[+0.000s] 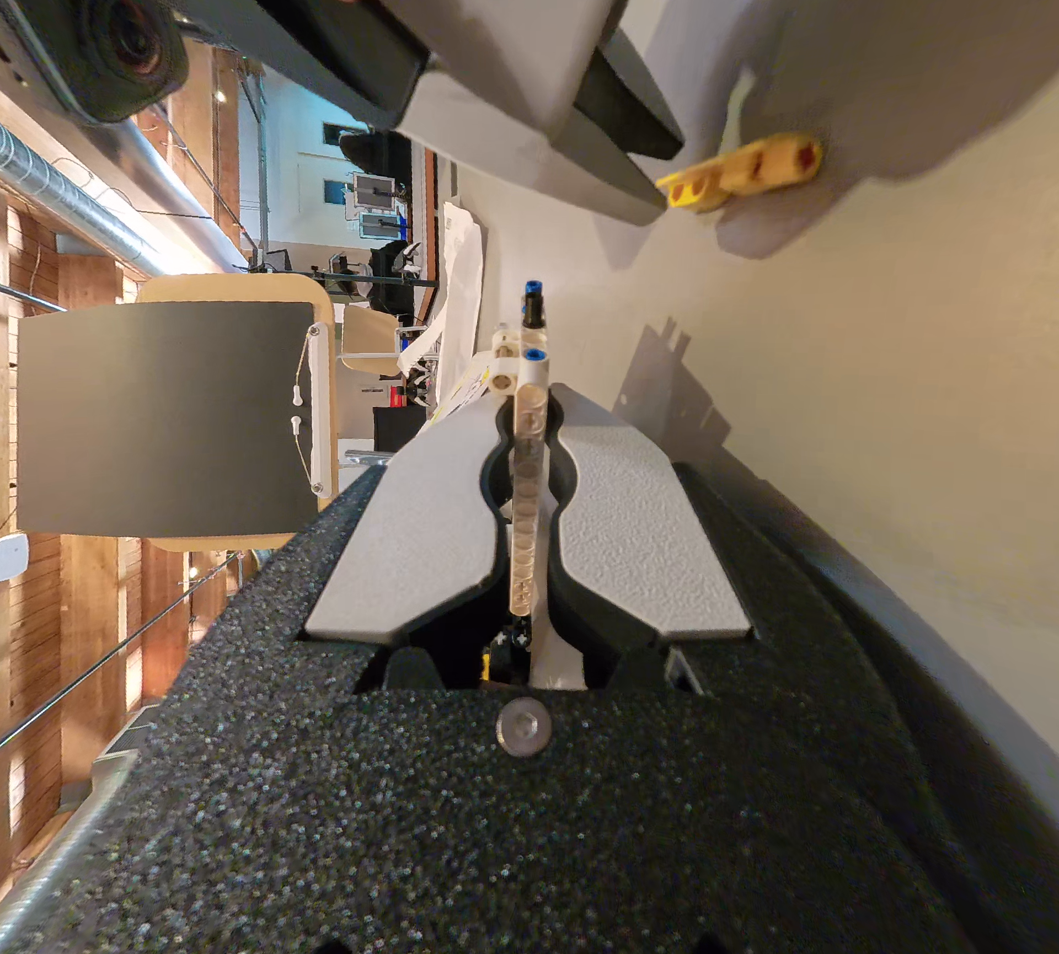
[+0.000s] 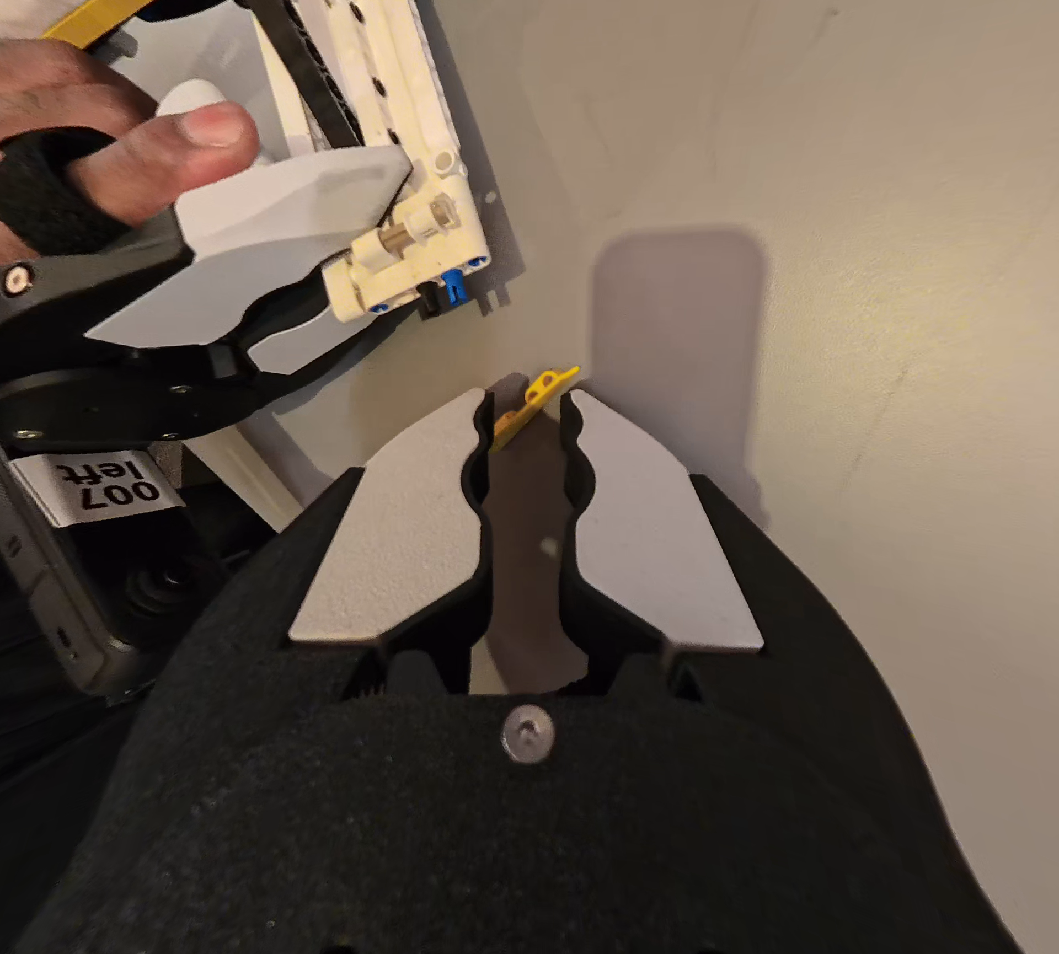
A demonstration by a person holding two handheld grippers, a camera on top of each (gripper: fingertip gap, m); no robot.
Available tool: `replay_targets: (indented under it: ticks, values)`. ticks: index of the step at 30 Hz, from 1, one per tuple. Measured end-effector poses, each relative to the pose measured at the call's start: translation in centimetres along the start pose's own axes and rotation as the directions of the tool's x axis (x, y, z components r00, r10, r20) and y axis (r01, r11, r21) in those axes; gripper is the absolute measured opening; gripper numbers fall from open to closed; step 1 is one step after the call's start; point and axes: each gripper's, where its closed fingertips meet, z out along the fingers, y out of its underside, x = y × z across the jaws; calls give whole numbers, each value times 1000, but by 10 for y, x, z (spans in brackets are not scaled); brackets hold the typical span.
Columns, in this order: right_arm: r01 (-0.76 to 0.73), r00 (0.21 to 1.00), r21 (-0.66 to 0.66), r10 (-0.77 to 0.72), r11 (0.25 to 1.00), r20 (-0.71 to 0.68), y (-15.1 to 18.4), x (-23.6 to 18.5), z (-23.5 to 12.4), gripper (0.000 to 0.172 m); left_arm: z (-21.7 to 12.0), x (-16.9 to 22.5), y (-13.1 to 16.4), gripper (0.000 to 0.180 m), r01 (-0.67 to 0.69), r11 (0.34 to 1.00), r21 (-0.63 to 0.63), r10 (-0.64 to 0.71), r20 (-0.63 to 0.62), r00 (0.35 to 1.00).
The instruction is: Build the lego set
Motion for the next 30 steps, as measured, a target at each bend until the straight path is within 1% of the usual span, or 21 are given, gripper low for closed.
replay_targets:
  ticks: [6,9,14,22,25,30]
  values:
    - [-6,1000,-38,6,999,-13,4,3,5,21,-1,0,0,8,9,1000,1,-9,-7,1000]
    - [18,999,-46,-20,999,-41,2,5,6,20,-2,-1,0,8,16,1000,1,-16,-5,1000]
    - [62,994,-81,-69,995,-85,-1,9,8,13,-3,-1,0,8,16,1000,1,-16,-7,1000]
    - [118,983,-152,-138,981,-125,3,9,7,13,-3,1,0,8,11,1000,-3,-11,-14,1000]
    - [97,986,-156,-117,983,-118,6,9,4,15,-3,2,0,8,8,1000,-4,-8,-18,1000]
    - [-13,998,-124,5,992,-64,7,3,2,21,-2,3,0,8,7,1000,-6,-7,-25,1000]
